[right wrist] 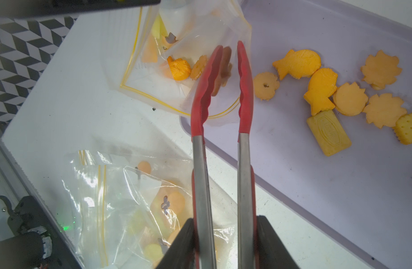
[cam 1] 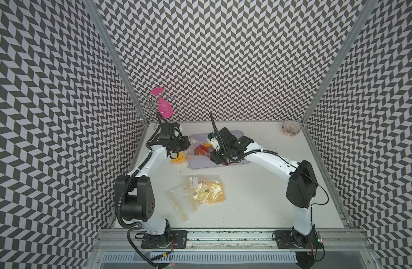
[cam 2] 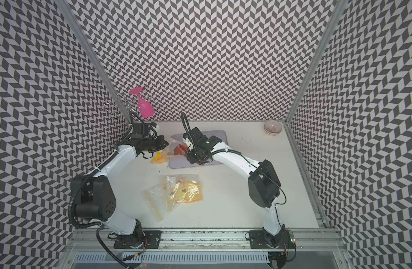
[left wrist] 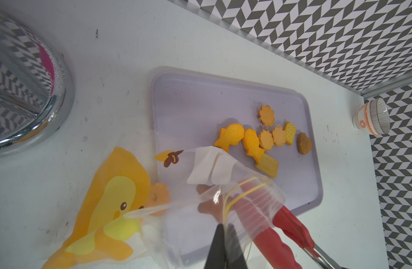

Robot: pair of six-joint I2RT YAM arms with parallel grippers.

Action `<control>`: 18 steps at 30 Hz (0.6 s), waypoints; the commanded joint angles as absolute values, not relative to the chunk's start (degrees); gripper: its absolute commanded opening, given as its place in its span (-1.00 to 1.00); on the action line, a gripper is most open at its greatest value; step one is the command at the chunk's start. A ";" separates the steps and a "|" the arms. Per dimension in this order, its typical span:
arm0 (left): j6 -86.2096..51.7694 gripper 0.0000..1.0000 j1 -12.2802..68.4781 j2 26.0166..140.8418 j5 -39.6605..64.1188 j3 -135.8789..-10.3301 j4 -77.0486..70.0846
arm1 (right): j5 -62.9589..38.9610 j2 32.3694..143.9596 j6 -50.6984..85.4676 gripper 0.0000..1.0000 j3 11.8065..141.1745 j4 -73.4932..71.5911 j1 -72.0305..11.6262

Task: Put the cookies into a resealable bag to prevent moisture
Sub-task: Place the cookie in the ziploc bag.

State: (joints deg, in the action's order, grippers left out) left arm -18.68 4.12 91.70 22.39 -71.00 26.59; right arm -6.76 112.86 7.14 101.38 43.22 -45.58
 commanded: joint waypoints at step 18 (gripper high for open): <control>-17.47 -1.00 4.15 90.96 22.15 -70.58 25.48 | 1.25 86.35 13.75 -0.18 75.98 26.44 -41.85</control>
State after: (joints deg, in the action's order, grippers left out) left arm -18.68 4.10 91.70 22.28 -71.00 26.61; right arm -2.50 88.66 11.00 79.37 33.41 -44.21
